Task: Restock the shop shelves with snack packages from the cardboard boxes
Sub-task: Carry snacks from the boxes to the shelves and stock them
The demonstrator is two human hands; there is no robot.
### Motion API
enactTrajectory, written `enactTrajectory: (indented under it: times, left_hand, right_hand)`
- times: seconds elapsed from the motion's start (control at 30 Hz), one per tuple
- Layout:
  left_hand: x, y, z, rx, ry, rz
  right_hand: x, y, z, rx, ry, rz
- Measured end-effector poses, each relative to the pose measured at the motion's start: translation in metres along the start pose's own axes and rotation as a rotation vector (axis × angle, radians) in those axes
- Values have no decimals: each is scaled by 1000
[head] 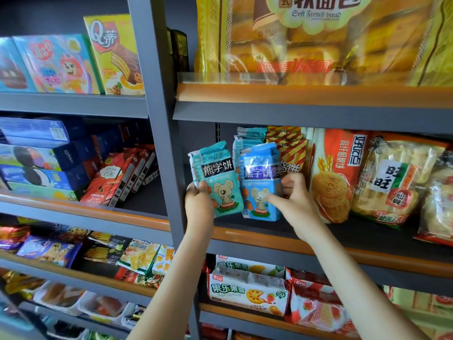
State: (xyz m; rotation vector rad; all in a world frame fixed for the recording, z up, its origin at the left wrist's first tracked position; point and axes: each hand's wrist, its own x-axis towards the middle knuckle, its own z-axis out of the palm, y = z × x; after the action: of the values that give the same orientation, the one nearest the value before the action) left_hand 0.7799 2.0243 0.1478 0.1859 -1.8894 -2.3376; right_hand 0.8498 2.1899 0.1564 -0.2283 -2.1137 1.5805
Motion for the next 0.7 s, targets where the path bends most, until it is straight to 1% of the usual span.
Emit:
enactTrajectory:
  times: [0.1,0.17,0.27,0.37,0.5,0.57,0.63,0.7]
  left_hand:
    - [7,1,6,75,15,0]
    - [13,3,14,123,-17,10]
    - [23,4,32,162,-95,26]
    - [31,0,51,256,-163,47]
    - [40,-14,60,369,-255,69]
    - [41,-12,57,508,-298,101]
    - [46,-9,52,669,-355,154]
    - [50,-7,46,798,-372,252]
  right_hand:
    - [-4,6,-22,204,52,7]
    - [-3,8,-33,291,78,14]
    - [-3,9,-46,292,92,-3]
    - [-2,12,-54,268,94,1]
    - [-1,14,-57,259,32,39]
    - [-2,14,-56,220,-23,59]
    - [-3,16,-55,147,-116,75]
    - [-3,16,-53,102,-200,89]
